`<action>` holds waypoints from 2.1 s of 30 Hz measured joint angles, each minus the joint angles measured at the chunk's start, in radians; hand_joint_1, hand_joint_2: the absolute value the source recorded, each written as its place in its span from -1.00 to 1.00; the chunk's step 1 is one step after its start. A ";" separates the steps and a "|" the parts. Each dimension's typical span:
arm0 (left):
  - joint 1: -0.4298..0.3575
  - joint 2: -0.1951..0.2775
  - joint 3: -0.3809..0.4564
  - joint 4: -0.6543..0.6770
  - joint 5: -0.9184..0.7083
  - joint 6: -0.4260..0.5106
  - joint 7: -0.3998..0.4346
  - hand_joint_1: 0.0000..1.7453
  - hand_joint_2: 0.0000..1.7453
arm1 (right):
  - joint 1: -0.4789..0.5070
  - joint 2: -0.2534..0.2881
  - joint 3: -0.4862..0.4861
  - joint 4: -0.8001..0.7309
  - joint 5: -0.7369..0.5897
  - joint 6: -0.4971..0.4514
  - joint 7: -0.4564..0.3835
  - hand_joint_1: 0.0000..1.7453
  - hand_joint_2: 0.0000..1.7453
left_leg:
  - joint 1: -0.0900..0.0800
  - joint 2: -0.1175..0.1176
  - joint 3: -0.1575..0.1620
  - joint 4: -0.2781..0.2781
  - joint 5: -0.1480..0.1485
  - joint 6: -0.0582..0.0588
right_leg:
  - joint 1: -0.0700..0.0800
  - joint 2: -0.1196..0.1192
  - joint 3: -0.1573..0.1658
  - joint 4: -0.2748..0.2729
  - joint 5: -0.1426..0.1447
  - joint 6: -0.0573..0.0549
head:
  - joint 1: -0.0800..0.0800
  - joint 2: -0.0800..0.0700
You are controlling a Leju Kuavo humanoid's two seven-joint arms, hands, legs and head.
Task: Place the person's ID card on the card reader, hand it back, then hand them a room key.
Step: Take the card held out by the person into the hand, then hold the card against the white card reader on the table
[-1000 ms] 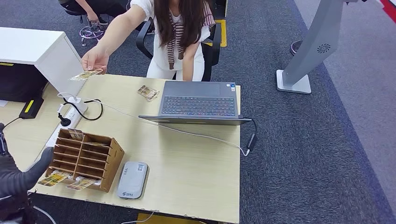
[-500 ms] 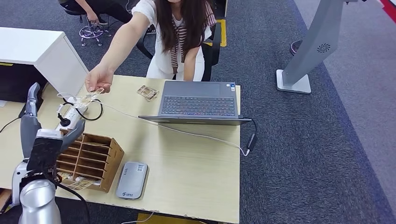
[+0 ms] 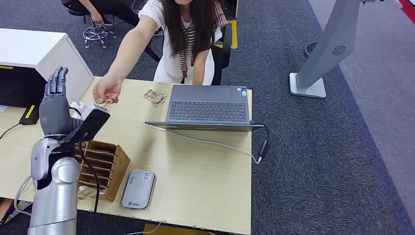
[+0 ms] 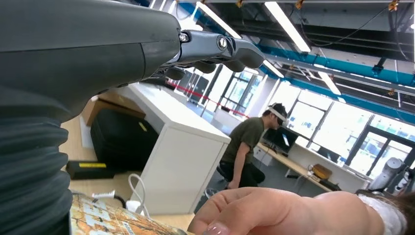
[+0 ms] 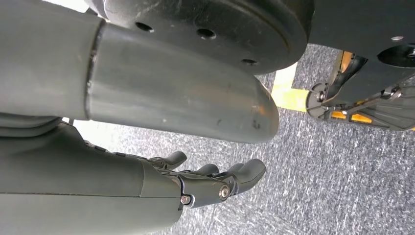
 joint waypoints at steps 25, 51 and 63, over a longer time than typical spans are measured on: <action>-0.191 0.094 -0.140 0.284 -0.380 0.167 0.158 -1.00 1.00 | -0.008 -0.020 0.045 0.000 0.042 0.032 0.017 -1.00 -1.00 | 0.000 0.000 -0.001 0.000 0.002 0.000 | 0.000 0.000 0.000 0.000 0.002 0.000 | 0.000 0.000; -0.191 0.113 -0.140 0.303 -0.361 0.195 0.157 1.00 1.00 | -0.008 -0.020 0.054 0.000 0.044 0.033 0.014 -1.00 -1.00 | 0.000 0.000 -0.001 0.000 0.002 0.000 | 0.000 0.000 0.000 0.001 0.002 0.000 | 0.000 0.000; -0.117 0.088 -0.144 0.251 -0.261 0.196 0.078 1.00 1.00 | -0.008 -0.020 0.053 0.000 0.027 0.027 0.012 -1.00 -1.00 | 0.000 0.001 -0.001 0.000 0.002 0.000 | 0.000 0.001 0.000 0.000 0.002 0.000 | 0.000 0.000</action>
